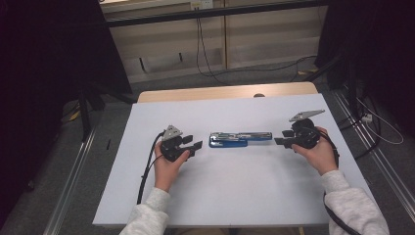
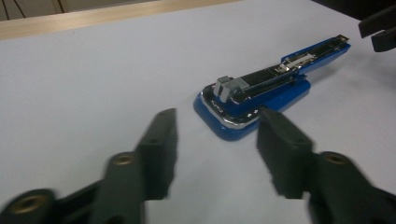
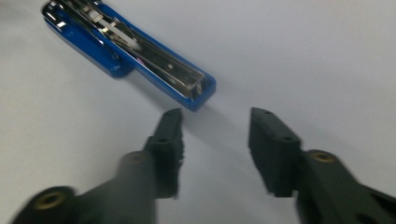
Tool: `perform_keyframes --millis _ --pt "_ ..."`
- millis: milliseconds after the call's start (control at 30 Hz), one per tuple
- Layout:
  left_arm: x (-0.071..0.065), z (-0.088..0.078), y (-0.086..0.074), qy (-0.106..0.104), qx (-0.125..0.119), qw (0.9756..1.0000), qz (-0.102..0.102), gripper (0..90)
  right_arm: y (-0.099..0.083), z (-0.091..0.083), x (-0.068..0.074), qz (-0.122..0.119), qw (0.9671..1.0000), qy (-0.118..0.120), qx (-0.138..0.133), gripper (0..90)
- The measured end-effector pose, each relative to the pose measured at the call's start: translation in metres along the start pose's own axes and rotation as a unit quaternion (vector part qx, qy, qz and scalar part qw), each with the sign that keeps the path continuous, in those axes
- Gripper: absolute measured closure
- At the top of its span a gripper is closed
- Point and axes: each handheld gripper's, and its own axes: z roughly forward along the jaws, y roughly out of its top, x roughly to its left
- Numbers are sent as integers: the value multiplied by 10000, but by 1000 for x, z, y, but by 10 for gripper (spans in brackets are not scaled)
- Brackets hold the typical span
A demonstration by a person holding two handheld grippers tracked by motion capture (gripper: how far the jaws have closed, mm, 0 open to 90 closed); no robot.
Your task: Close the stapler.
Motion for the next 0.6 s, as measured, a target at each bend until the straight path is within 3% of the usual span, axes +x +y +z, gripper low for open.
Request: perform_keyframes --millis 67,133,200,267,400,467,500,533,600 --pt "0 3 0 36 13 9999 -106 627 -1 1 0 2 10000 -52 41 637" --pt "1 8 0 74 124 9998 -169 799 -4 6 2 -35 9997 -163 167 794" --pt "2 14 0 -14 260 9995 -188 845 -5 8 3 -39 9996 -191 201 841" --pt "1 20 1 9 389 9992 -68 885 -6 12 4 -35 9993 -225 288 884" --pt "0 33 0 -63 526 9986 -9 900 -4 21 7 -84 9991 -255 336 900" --pt "-1 37 1 -73 577 9982 160 900 -3 26 9 -126 9987 -295 399 900" --pt "-4 40 2 -56 588 9981 144 900 -3 26 9 -126 9987 -295 399 900" --pt "-3 42 3 -20 678 9973 292 900 -2 27 9 -123 9987 -305 398 900" --pt "-5 47 2 -87 655 9976 196 900 -2 30 10 -119 9987 -249 417 900"
